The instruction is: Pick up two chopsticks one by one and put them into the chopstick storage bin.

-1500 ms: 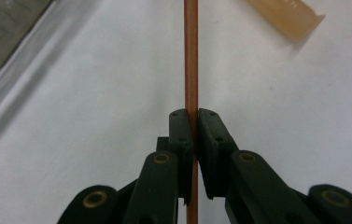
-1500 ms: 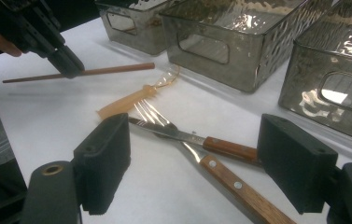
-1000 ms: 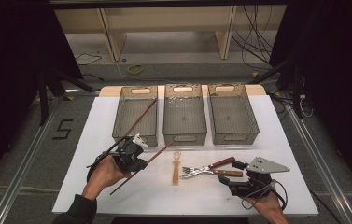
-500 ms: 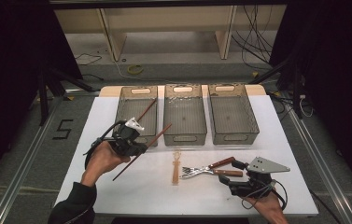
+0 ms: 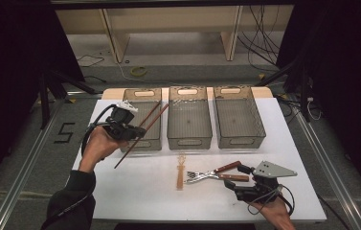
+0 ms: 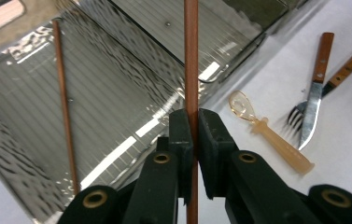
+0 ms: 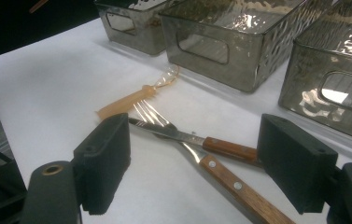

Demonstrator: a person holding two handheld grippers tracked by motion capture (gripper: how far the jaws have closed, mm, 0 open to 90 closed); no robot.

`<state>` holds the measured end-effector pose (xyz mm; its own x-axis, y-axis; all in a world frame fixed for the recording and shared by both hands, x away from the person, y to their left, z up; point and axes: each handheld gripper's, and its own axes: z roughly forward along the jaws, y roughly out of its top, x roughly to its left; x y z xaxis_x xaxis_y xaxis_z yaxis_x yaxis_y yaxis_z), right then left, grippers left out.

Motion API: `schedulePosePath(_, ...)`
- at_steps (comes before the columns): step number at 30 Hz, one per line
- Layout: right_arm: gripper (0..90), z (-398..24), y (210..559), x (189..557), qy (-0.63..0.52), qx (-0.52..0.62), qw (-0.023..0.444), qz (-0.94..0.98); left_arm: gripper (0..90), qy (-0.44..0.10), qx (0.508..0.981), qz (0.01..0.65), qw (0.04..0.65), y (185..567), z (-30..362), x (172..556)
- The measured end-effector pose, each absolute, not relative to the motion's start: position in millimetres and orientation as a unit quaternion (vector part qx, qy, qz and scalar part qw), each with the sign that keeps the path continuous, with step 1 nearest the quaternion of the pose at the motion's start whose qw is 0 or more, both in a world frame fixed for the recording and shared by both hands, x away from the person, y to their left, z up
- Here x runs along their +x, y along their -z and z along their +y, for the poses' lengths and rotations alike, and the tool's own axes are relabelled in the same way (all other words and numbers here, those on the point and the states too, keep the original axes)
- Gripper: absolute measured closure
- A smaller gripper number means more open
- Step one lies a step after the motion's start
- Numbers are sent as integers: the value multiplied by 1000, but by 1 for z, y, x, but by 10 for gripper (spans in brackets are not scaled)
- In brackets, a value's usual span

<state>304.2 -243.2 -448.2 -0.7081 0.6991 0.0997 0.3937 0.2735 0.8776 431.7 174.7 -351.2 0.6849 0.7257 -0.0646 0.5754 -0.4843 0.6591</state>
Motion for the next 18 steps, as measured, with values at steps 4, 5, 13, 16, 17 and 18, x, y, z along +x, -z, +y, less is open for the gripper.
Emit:
schedulePosePath(4,269,-243,448,304,-492,349,156,782,839,-122,843,392,347,346,180,441)
schedulePosePath(5,269,-243,448,304,-491,349,156,782,840,-125,841,395,348,346,181,443)
schedulePosePath(13,269,-244,448,305,-492,350,155,782,839,-135,828,417,351,343,187,463)
schedulePosePath(16,269,-244,448,305,-492,349,155,782,840,-142,825,422,348,341,189,468)
schedulePosePath(17,269,-244,448,305,-493,350,154,781,840,-143,824,423,349,340,190,470)
schedulePosePath(18,269,-244,448,305,-493,350,154,781,840,-145,823,425,349,339,191,472)
